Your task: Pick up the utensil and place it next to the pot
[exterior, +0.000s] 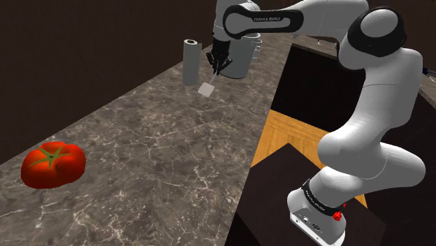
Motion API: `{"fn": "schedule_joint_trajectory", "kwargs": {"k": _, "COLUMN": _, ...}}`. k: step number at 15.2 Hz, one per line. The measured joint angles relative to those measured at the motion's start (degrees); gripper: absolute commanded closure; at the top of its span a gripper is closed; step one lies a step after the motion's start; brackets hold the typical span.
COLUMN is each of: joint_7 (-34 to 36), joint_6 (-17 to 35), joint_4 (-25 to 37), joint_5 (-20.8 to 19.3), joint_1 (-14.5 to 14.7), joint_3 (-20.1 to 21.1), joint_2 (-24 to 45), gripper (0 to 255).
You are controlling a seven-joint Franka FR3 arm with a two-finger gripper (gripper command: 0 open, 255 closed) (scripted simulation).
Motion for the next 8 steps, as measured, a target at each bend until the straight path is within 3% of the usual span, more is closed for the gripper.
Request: {"fn": "schedule_joint_trajectory", "kwargs": {"k": 8, "joint_7": 1.75, "joint_6": 4.39, "joint_4": -3.12, "joint_5": -2.48, "joint_1": 0.49, "joint_3": -2.14, "joint_2": 2.25, "gripper": 255}}
